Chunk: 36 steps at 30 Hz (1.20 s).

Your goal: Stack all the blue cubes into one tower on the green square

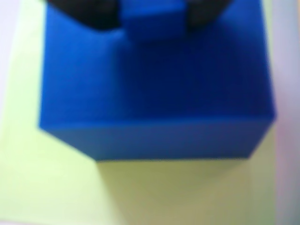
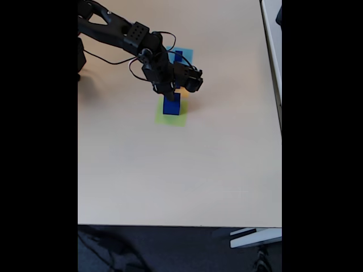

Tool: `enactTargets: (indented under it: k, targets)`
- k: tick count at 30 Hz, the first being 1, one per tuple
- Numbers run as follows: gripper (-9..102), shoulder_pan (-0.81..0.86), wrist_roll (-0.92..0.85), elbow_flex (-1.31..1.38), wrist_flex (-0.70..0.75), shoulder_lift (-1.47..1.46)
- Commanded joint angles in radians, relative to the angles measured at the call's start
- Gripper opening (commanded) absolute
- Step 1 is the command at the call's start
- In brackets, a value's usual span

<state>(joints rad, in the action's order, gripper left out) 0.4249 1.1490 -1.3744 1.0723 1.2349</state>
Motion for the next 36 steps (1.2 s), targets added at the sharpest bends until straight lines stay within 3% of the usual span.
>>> enactTargets:
  k: [1,12,21,36]
  targets:
    - [0,-0.011,0.009,0.038,-0.009,0.002]
    - [0,-0.057,0.025,0.232,0.124,0.032]
    - [0,-0.199,0.209,0.318,0.230,0.074]
    - [0,-0.430,0.515,0.288,0.229,0.051]
